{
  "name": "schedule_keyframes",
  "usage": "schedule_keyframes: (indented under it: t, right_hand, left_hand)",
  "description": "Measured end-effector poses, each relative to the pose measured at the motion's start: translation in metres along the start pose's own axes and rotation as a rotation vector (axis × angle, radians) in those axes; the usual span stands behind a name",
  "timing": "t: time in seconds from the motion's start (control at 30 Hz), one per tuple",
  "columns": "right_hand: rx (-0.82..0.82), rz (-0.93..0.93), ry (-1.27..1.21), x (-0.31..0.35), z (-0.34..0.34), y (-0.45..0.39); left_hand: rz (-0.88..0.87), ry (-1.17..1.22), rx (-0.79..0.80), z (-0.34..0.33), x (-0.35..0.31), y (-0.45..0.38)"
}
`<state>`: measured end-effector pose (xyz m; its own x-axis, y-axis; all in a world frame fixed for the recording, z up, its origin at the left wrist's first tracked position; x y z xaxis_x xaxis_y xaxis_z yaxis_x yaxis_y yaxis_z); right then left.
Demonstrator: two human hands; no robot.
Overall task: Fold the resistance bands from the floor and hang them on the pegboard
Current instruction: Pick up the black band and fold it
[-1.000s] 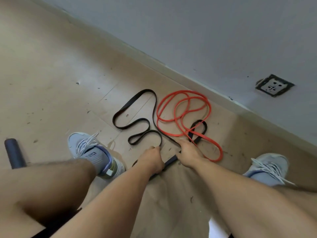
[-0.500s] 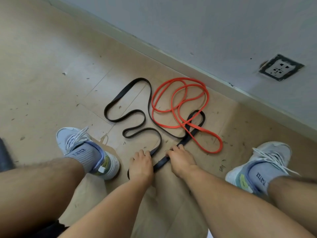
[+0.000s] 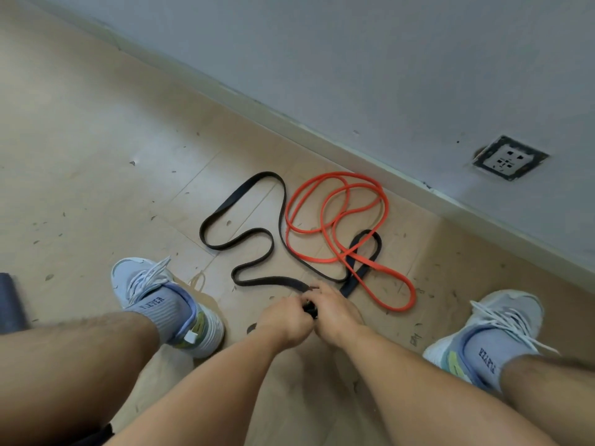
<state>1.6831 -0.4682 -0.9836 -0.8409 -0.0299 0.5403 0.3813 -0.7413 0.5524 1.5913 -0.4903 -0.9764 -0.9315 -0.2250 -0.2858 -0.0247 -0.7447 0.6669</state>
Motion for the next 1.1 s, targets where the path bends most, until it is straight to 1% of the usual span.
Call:
schedule_keyframes:
  t: [0.07,0.1,0.2,0.27,0.33,0.37,0.4,0.47,0.5,0.57,0.63,0.67,0.73,0.8,0.83,0.9,0.97,1.0,1.03,1.1]
  right_hand:
    - [-0.105,0.015,-0.057,0.006,0.018,0.002]
    - [-0.186,0.031,-0.109,0.010,0.030,0.004]
    - [-0.466,0.087,-0.338,0.018,0.078,0.018]
    - [-0.595,0.111,-0.501,0.028,0.109,0.033]
    - [-0.680,0.083,-0.744,0.033,0.138,0.048]
    - [-0.704,0.032,-0.890,0.033,0.147,0.054]
    - [-0.742,-0.016,-0.968,0.031,0.156,0.060]
    - [-0.826,-0.052,-0.954,0.032,0.174,0.071]
    - [-0.835,-0.048,-0.962,0.034,0.179,0.074]
    - [-0.819,-0.016,-0.932,0.044,0.191,0.075]
    - [-0.794,0.038,-0.901,0.054,0.207,0.075]
    - [-0.790,0.051,-0.892,0.058,0.219,0.077]
    - [-0.793,0.050,-0.920,0.066,0.253,0.087]
    - [-0.819,0.104,-0.958,0.083,0.301,0.104]
    - [-0.852,0.144,-0.932,0.096,0.330,0.117]
    - [-0.908,0.256,-0.828,0.133,0.384,0.146]
    - [-0.881,0.392,-0.727,0.175,0.421,0.173]
    - [-0.838,0.452,-0.687,0.193,0.432,0.183]
    - [-0.788,0.499,-0.656,0.208,0.437,0.191]
    - [-0.708,0.535,-0.578,0.225,0.436,0.203]
  left_hand:
    - [-0.085,0.084,-0.114,0.025,-0.017,0.007]
    - [-0.115,0.143,-0.179,0.038,-0.023,0.013]
    - [-0.188,0.330,-0.392,0.084,-0.040,0.040]
    - [-0.291,0.378,-0.497,0.124,-0.066,0.066]
    - [-0.455,0.403,-0.563,0.171,-0.103,0.100]
    - [-0.547,0.418,-0.604,0.196,-0.123,0.121]
    - [-0.630,0.430,-0.655,0.220,-0.139,0.142]
    - [-0.768,0.452,-0.734,0.264,-0.166,0.186]
    - [-0.820,0.455,-0.744,0.283,-0.175,0.203]
    - [-0.868,0.519,-0.722,0.319,-0.182,0.231]
    - [-0.824,0.648,-0.720,0.359,-0.169,0.241]
    - [-0.783,0.668,-0.733,0.378,-0.158,0.243]
    - [-0.673,0.592,-0.756,0.408,-0.132,0.239]
    - [-0.497,0.439,-0.752,0.424,-0.095,0.218]
    - [-0.399,0.361,-0.727,0.426,-0.075,0.204]
    - [-0.247,0.199,-0.631,0.418,-0.041,0.179]
    - [-0.169,0.070,-0.471,0.395,-0.023,0.159]
    - [-0.164,0.044,-0.389,0.380,-0.019,0.151]
    - [-0.193,0.075,-0.309,0.363,-0.020,0.144]
    - [-0.321,0.219,-0.153,0.332,-0.033,0.140]
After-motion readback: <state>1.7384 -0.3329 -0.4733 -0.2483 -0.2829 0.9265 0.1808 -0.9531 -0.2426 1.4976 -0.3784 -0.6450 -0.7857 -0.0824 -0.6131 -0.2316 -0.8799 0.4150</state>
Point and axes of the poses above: each hand's wrist, its own y-axis away from the middle knuckle, its own z-axis out of the back of the hand, x = y × z, the point moved 9 cm from there along -y, towards the middle knuckle, and after that the axes turned 10 degrees about -y, right-handed, at the moved point
